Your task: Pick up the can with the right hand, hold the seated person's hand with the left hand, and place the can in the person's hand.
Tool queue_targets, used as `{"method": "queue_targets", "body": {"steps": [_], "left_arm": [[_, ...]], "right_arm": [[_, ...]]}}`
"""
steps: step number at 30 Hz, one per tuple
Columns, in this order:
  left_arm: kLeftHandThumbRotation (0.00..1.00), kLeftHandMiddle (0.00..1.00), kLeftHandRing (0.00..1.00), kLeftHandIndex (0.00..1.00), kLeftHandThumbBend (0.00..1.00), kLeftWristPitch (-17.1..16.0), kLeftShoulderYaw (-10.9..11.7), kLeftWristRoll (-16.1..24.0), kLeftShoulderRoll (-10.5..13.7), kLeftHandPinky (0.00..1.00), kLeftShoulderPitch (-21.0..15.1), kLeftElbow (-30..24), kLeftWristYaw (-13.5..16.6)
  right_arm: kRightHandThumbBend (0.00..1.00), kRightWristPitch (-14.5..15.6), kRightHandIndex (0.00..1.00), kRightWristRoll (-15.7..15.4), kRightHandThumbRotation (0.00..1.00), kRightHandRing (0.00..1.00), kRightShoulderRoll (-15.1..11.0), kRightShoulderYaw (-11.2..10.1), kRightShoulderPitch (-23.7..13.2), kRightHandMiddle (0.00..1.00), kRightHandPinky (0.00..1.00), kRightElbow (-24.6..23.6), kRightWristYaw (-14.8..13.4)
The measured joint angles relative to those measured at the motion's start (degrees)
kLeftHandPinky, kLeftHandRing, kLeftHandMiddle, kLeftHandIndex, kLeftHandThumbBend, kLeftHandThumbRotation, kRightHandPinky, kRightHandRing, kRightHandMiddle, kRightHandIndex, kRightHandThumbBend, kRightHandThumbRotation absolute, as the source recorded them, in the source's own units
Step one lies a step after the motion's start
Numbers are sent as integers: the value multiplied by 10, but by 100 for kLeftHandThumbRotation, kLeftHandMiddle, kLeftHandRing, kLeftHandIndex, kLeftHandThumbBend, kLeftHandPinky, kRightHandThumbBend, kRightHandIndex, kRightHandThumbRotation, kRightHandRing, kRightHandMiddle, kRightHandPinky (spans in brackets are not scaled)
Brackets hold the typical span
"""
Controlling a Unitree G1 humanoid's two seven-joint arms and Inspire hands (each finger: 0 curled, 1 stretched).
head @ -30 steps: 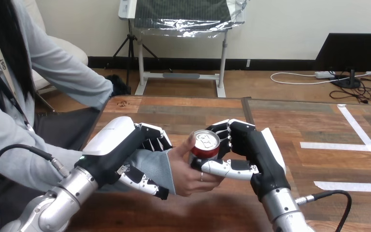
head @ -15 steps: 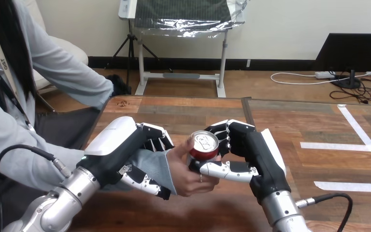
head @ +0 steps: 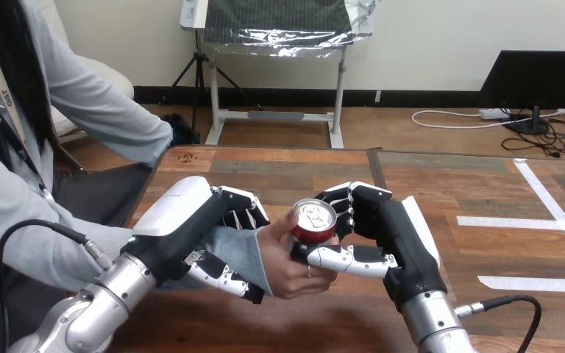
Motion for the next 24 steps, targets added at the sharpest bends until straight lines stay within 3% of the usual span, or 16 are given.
{"method": "queue_targets", "body": {"steps": [24], "left_arm": [[0, 46, 40, 49, 100, 0, 0, -4, -3, 35, 0, 0, -5]], "right_arm": [[78, 1, 51, 1, 0, 45, -1, -1, 0, 49, 40, -2, 2]]}}
